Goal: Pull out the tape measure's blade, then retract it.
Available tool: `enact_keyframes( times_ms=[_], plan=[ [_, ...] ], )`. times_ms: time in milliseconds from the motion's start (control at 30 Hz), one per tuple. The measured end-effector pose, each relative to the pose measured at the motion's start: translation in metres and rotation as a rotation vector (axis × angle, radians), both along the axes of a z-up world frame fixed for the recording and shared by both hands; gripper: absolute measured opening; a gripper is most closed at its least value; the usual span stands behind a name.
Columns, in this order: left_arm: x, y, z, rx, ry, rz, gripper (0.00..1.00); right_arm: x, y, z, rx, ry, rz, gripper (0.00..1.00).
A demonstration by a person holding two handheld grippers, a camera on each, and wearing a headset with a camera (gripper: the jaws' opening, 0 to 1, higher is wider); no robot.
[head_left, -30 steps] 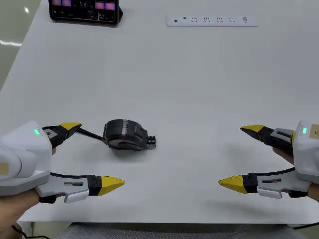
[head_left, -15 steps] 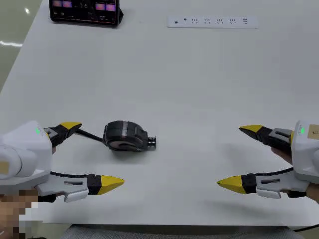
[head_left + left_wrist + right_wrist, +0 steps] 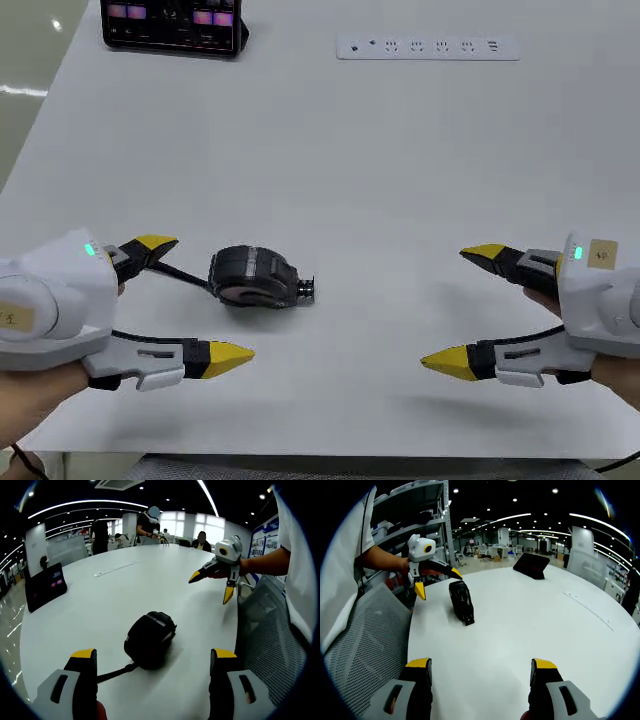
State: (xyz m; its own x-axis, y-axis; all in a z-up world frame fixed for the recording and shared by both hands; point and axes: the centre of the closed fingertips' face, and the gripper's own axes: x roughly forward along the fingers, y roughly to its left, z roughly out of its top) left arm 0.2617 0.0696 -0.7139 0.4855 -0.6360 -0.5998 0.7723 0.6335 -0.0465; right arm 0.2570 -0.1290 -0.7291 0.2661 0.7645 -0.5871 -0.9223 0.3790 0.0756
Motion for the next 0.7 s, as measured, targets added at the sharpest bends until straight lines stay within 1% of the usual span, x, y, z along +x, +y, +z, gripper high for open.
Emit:
enact_keyframes(
  times_ms=[100, 300, 700],
  plan=[
    [0.002, -0.002, 0.000, 0.010, -0.002, -0.019, 0.87, 0.002, 0.005, -0.001, 0.002, 0.001, 0.016, 0.79],
    [0.008, -0.005, -0.002, 0.025, 0.000, -0.051, 0.85, 0.006, 0.014, -0.003, 0.003, 0.005, 0.048, 0.78],
    [0.016, -0.007, -0.010, 0.068, 0.018, -0.110, 0.79, 0.013, 0.028, -0.005, 0.008, 0.009, 0.088, 0.76]
  ],
)
